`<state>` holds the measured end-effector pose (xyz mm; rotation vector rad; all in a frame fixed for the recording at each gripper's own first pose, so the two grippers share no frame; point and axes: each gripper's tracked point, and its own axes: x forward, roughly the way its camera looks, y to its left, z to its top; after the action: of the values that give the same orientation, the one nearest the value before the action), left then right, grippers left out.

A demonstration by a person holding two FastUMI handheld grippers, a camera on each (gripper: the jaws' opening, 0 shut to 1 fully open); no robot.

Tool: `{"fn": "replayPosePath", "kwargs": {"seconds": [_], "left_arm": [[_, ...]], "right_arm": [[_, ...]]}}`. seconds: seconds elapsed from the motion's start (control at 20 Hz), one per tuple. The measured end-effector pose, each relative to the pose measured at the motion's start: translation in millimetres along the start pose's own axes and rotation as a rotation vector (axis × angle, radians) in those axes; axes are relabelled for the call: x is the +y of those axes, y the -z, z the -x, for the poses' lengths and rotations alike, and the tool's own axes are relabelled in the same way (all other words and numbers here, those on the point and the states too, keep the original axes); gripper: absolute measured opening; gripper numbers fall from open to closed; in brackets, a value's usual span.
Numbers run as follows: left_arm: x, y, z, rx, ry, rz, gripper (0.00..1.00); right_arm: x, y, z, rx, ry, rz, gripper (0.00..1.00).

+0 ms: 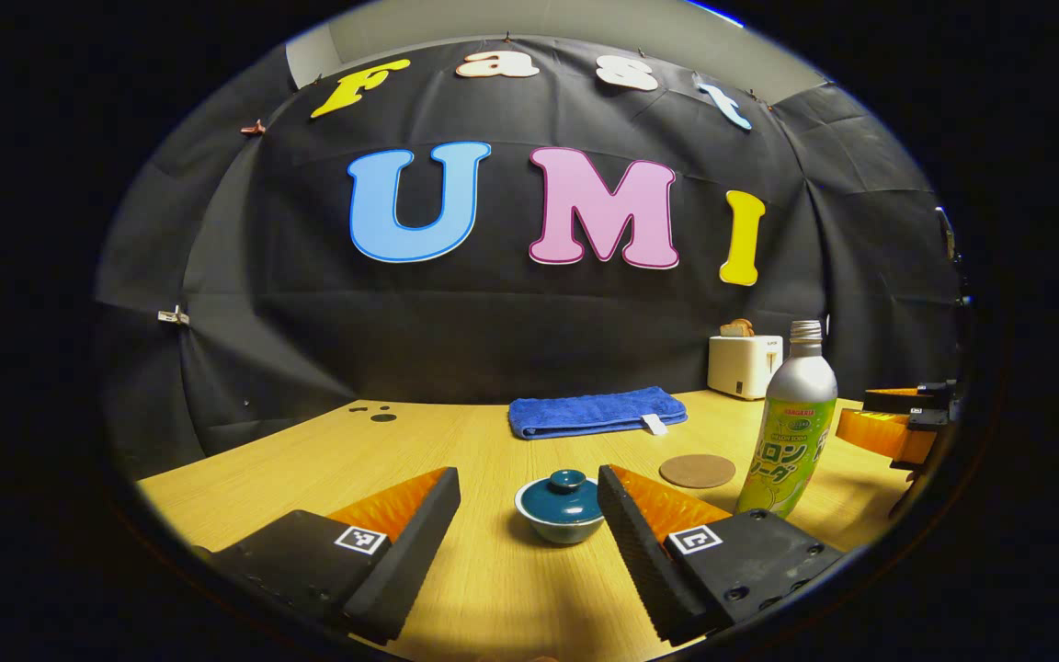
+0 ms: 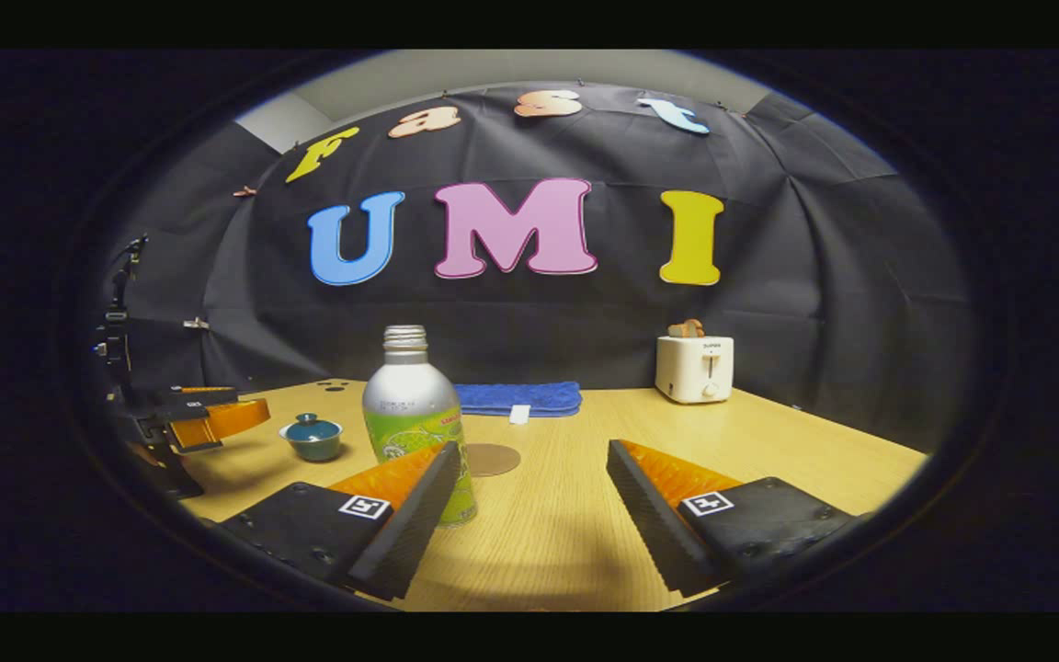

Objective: Open the teacup lid with one hand, grasp the water bottle and pour water into the teacup with the other hand; after pouring, place the water bottle on the coaster and then close the teacup lid.

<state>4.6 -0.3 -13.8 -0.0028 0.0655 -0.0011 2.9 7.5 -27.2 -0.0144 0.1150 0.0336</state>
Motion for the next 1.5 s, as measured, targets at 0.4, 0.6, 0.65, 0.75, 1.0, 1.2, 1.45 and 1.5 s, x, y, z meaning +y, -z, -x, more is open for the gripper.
{"fn": "replayPosePath", "kwargs": {"seconds": [0.4, 0.6, 0.65, 0.75, 1.0, 1.2, 1.45, 1.5], "left_arm": [[-1.7, 0.0, 0.4, -0.001, 0.007, -0.001, 0.96], [-3.1, 0.0, -0.4, 0.000, 0.017, 0.000, 0.96], [-4.3, -0.6, -1.0, -0.001, 0.022, -0.001, 0.96], [-4.7, -0.3, -5.0, 0.000, 0.028, -0.001, 0.96], [-6.4, 1.5, -22.7, 0.011, 0.040, -0.012, 0.96], [-20.4, 7.1, -40.6, 0.051, 0.106, -0.057, 0.95], [-28.3, 13.4, -60.9, 0.102, 0.134, -0.080, 0.95], [-30.7, 16.7, -65.0, 0.122, 0.144, -0.089, 0.95]], "right_arm": [[1.2, 2.0, -0.2, 0.001, -0.007, 0.000, 0.99], [1.6, 1.6, -0.4, 0.000, -0.006, 0.000, 0.99], [1.4, 2.6, -0.6, 0.001, -0.006, -0.001, 0.99], [3.4, 2.2, -0.1, 0.001, -0.013, -0.001, 0.99], [5.9, 2.2, -0.6, 0.001, -0.026, -0.001, 0.99], [5.6, 1.2, 0.3, 0.002, -0.026, -0.001, 0.99], [5.2, 1.9, -0.5, 0.003, -0.028, -0.002, 0.99], [6.3, 2.6, -0.4, 0.004, -0.030, -0.003, 0.99]]}}
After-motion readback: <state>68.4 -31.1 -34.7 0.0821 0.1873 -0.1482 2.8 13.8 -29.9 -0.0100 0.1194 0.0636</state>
